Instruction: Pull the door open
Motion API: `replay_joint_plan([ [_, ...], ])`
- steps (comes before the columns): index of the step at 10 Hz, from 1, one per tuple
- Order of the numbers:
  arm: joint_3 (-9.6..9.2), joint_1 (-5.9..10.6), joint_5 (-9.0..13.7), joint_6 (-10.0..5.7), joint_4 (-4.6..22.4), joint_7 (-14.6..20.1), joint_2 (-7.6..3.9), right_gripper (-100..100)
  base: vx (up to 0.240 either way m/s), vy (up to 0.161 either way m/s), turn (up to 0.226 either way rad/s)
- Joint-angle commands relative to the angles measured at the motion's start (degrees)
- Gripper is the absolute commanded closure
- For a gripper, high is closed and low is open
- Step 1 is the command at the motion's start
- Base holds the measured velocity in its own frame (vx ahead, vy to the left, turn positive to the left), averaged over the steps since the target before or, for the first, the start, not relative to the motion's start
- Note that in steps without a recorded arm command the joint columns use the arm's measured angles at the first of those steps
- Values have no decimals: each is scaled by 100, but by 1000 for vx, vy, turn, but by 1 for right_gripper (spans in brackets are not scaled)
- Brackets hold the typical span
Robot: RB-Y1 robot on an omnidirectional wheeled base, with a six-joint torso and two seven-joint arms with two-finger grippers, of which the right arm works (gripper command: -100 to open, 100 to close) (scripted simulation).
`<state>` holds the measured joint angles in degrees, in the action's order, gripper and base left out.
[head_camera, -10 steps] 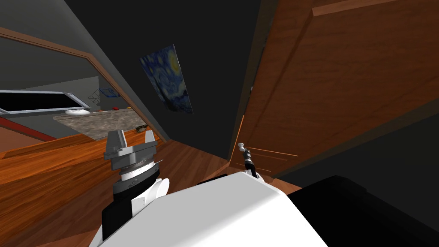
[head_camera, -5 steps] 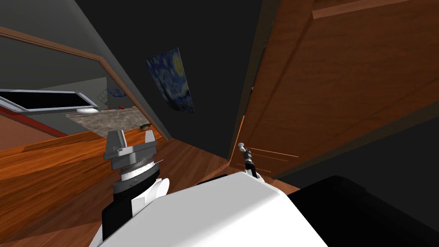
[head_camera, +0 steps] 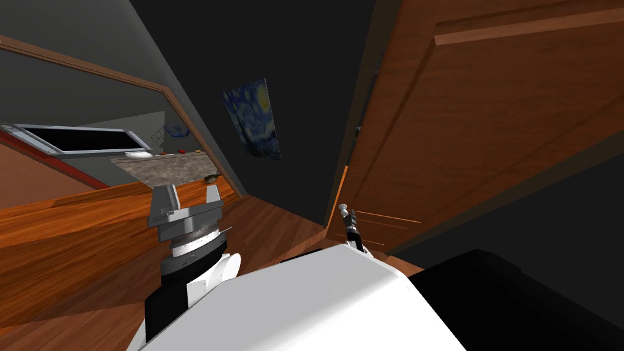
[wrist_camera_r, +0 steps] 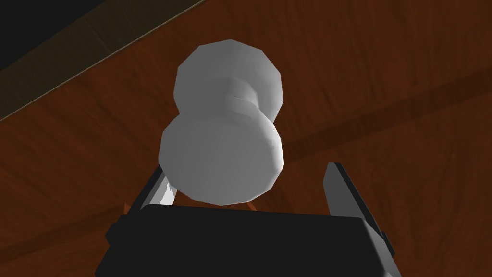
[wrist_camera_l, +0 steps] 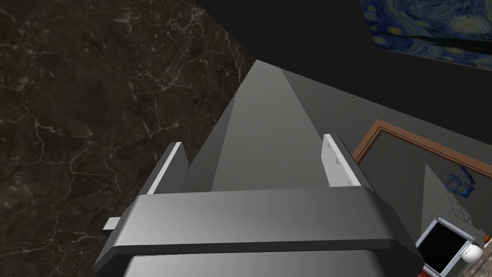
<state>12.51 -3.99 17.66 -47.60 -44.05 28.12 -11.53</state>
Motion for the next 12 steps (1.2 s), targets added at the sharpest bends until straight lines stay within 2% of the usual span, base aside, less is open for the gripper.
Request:
replay_joint_plan([
  [1, -72, 26, 104, -3, -81, 251, 62, -100, -45, 14, 70],
  [2, -113, 40, 204, 0, -96, 427, 91, -100, -67, 15, 55],
  [3, -113, 40, 204, 0, -96, 460, 91, -100, -51, 9, 19],
  [5, -204, 69, 424, 8, -129, 829, 155, -100, -69, -1, 44],
  [6, -204, 69, 424, 8, -129, 906, 155, -100, -56, -6, 22],
  [8, -300, 99, 656, 17, -163, 1265, 222, -100, -67, -12, 45],
  [9, -300, 99, 656, 17, -163, 1366, 222, -100, -57, -5, 24],
  [11, -397, 131, 893, 26, -198, 1727, 290, -100, -72, -6, 52],
  [12, -397, 131, 893, 26, -198, 1829, 290, -100, -66, -3, 16],
])
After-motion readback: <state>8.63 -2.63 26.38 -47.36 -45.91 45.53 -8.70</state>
